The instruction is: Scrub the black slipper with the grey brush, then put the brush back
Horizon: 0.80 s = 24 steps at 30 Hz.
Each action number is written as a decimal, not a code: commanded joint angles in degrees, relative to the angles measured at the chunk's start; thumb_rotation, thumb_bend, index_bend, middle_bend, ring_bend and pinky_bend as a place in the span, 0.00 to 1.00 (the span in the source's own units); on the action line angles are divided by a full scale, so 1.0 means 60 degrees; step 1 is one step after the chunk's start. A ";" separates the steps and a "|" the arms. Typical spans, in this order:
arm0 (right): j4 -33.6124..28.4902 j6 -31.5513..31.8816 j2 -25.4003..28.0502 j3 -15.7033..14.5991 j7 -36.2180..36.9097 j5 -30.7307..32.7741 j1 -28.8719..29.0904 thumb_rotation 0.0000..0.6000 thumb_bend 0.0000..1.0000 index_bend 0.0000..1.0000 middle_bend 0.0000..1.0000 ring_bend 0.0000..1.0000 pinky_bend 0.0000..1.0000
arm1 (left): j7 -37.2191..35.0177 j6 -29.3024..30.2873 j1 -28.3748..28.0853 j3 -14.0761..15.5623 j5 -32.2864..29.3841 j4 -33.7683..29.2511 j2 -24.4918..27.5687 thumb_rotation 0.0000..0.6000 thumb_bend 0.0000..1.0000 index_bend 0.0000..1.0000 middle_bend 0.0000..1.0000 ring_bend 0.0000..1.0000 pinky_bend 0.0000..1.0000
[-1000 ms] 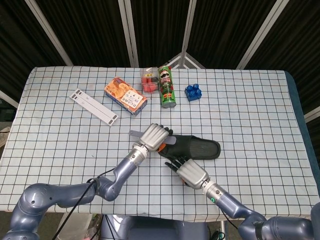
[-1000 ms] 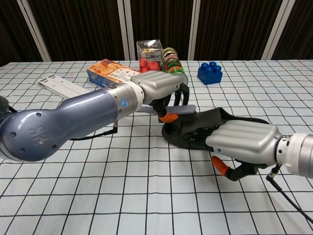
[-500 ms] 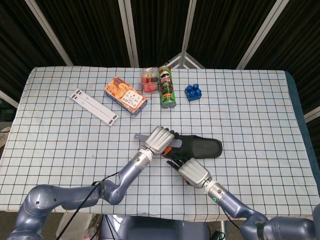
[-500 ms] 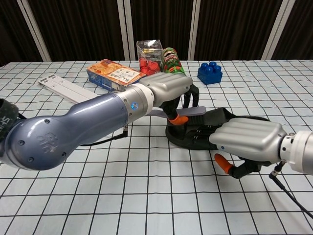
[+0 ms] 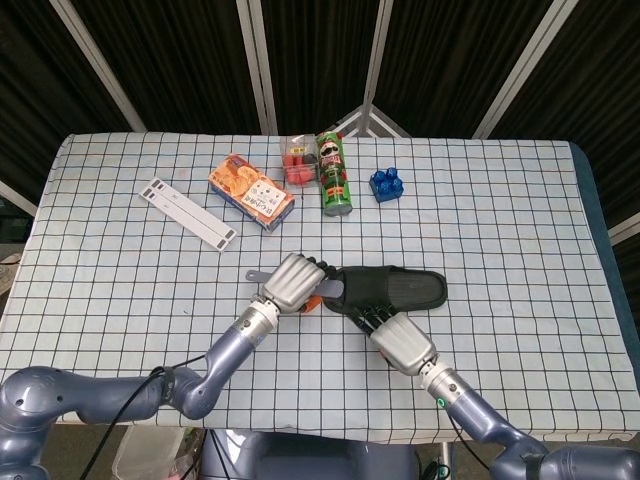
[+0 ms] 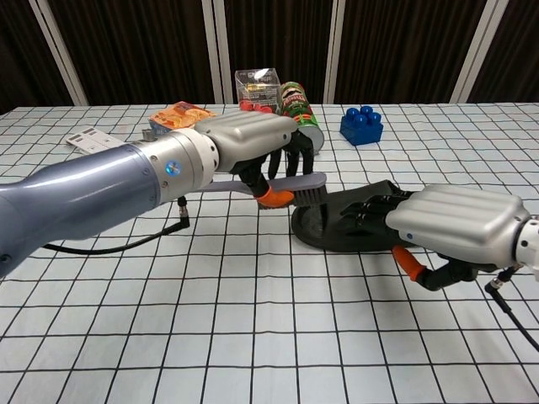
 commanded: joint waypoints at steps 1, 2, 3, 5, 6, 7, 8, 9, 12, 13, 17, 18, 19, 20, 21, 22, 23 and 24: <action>-0.0132 0.0224 0.0122 -0.0049 -0.0210 0.0036 -0.0129 1.00 0.87 0.00 0.04 0.03 0.14 | 0.0300 0.0256 0.0232 0.0063 -0.0157 -0.0751 0.0578 1.00 0.68 0.45 0.67 0.53 0.50; -0.0184 0.0360 0.0202 -0.0058 -0.0304 0.0064 -0.0203 1.00 0.87 0.00 0.04 0.03 0.14 | 0.0396 0.0366 0.0329 0.0110 -0.0155 -0.1097 0.0861 1.00 0.68 0.45 0.67 0.53 0.50; -0.0217 0.0432 0.0253 -0.0066 -0.0357 0.0082 -0.0246 1.00 0.87 0.00 0.04 0.02 0.14 | 0.0460 0.0427 0.0386 0.0155 -0.0133 -0.1305 0.1037 1.00 0.68 0.45 0.67 0.53 0.50; -0.0263 0.0631 0.0420 -0.0077 -0.0458 0.0175 -0.0375 1.00 0.87 0.00 0.04 0.01 0.13 | 0.0659 0.0632 0.0558 0.0339 0.0015 -0.1777 0.1498 1.00 0.68 0.44 0.67 0.53 0.50; -0.0276 0.0688 0.0480 -0.0082 -0.0475 0.0202 -0.0418 1.00 0.87 0.00 0.04 0.01 0.13 | 0.0701 0.0697 0.0630 0.0420 0.0073 -0.1947 0.1656 1.00 0.68 0.44 0.67 0.53 0.50; -0.0252 0.0798 0.0585 -0.0093 -0.0466 0.0269 -0.0509 1.00 0.87 0.00 0.04 0.01 0.12 | 0.0772 0.0771 0.0759 0.0594 0.0156 -0.2179 0.1912 1.00 0.68 0.44 0.66 0.53 0.50; -0.0233 0.0872 0.0639 -0.0098 -0.0444 0.0294 -0.0568 1.00 0.87 0.00 0.03 0.00 0.12 | 0.0782 0.0808 0.0842 0.0695 0.0201 -0.2332 0.2065 1.00 0.68 0.44 0.66 0.53 0.50; -0.0154 0.1079 0.0716 -0.0072 -0.0375 0.0323 -0.0693 1.00 0.87 0.00 0.03 0.00 0.11 | 0.0758 0.0849 0.0995 0.0900 0.0292 -0.2542 0.2294 1.00 0.68 0.44 0.66 0.53 0.50; 0.0098 0.1760 0.0844 0.0008 -0.0158 0.0232 -0.1055 1.00 0.87 0.00 0.03 0.00 0.09 | 0.0615 0.0971 0.1383 0.1464 0.0702 -0.2854 0.2743 1.00 0.68 0.44 0.66 0.53 0.50; 0.0176 0.1991 0.0864 0.0026 -0.0115 0.0164 -0.1168 1.00 0.87 0.00 0.03 0.00 0.09 | 0.0533 0.1036 0.1504 0.1625 0.0880 -0.2884 0.2836 1.00 0.68 0.44 0.66 0.53 0.50; 0.0570 0.3226 0.0920 0.0092 -0.0098 -0.0180 -0.1762 1.00 0.87 0.00 0.02 0.00 0.08 | 0.0018 0.1305 0.2116 0.2415 0.1632 -0.2609 0.3078 1.00 0.68 0.43 0.65 0.53 0.50; 0.0607 0.3510 0.0942 0.0071 0.0050 -0.0275 -0.1950 1.00 0.87 0.00 0.02 0.00 0.07 | -0.0190 0.1373 0.2311 0.2644 0.1833 -0.2418 0.3118 1.00 0.68 0.43 0.65 0.53 0.50; 0.0622 0.3675 0.0970 0.0042 0.0167 -0.0346 -0.2072 1.00 0.86 0.00 0.02 0.00 0.07 | -0.0321 0.1422 0.2442 0.2792 0.1959 -0.2270 0.3134 1.00 0.68 0.43 0.65 0.53 0.50; 0.0638 0.3813 0.1004 0.0010 0.0269 -0.0424 -0.2176 1.00 0.86 0.00 0.02 0.00 0.06 | -0.0431 0.1477 0.2560 0.2918 0.2084 -0.2120 0.3145 1.00 0.68 0.43 0.65 0.53 0.50; 0.0674 0.4017 0.1040 -0.0047 0.0408 -0.0533 -0.2341 1.00 0.85 0.00 0.01 0.00 0.05 | -0.0588 0.1588 0.2734 0.3079 0.2271 -0.1887 0.3145 1.00 0.68 0.43 0.65 0.53 0.50; 0.0710 0.4169 0.1045 -0.0070 0.0475 -0.0586 -0.2455 1.00 0.84 0.00 0.01 0.00 0.05 | -0.0683 0.1658 0.2843 0.3172 0.2384 -0.1721 0.3135 1.00 0.68 0.42 0.65 0.53 0.50; 0.0786 0.4409 0.1045 -0.0099 0.0563 -0.0646 -0.2637 1.00 0.84 0.00 0.01 0.00 0.04 | -0.0823 0.1759 0.3000 0.3286 0.2527 -0.1458 0.3107 1.00 0.67 0.42 0.64 0.52 0.50; 0.0831 0.4561 0.1035 -0.0113 0.0614 -0.0695 -0.2747 1.00 0.83 0.00 0.00 0.00 0.03 | -0.0920 0.1817 0.3094 0.3344 0.2611 -0.1283 0.3075 1.00 0.67 0.42 0.64 0.52 0.50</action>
